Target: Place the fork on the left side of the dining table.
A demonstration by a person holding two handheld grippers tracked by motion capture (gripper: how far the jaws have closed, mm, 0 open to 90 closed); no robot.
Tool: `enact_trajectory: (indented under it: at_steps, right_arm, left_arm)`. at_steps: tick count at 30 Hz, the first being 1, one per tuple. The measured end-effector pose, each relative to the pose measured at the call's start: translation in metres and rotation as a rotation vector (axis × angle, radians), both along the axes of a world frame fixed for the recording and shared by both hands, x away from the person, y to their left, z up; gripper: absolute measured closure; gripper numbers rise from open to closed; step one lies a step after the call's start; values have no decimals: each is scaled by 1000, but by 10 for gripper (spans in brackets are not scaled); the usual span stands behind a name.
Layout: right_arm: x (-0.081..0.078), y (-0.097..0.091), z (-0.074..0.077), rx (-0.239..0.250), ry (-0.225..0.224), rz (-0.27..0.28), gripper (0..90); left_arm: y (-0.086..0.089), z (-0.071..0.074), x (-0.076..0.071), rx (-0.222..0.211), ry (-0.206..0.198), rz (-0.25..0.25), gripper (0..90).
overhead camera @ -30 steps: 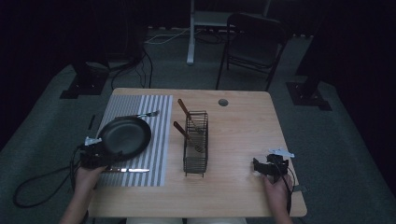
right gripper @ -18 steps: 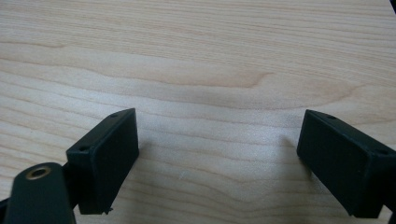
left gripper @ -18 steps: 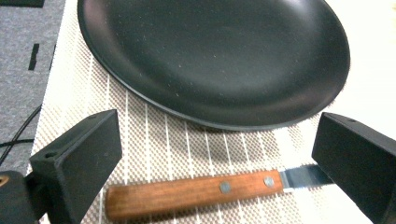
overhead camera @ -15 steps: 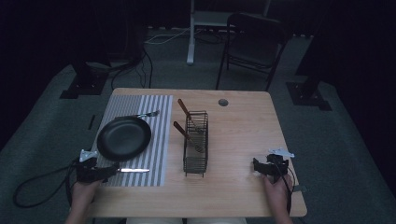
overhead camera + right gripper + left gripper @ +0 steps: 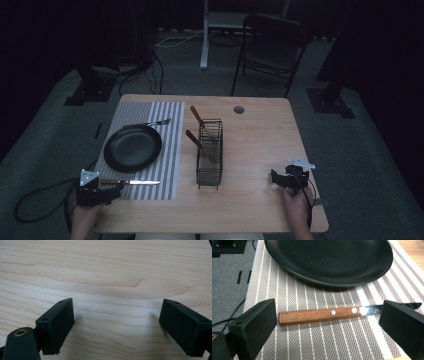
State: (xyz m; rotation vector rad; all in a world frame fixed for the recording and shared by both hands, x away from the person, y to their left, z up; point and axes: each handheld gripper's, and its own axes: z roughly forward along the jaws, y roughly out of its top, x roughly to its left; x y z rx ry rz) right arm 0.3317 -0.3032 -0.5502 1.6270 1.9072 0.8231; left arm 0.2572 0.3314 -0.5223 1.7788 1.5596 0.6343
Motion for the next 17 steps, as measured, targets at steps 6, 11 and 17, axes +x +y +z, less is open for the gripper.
enact_trajectory:
  at_steps: [6,11,17]
  right_arm:
    - [0,0,0,0,0,0,123]
    - [0,0,0,0,0,0,124]
    - [0,0,0,0,0,0,123]
  left_arm:
    - [-1,-4,-8,16,1,7,18]
    - [-2,-4,-10,42,-28,31,18]
    - [0,-8,-8,35,-9,33,18]
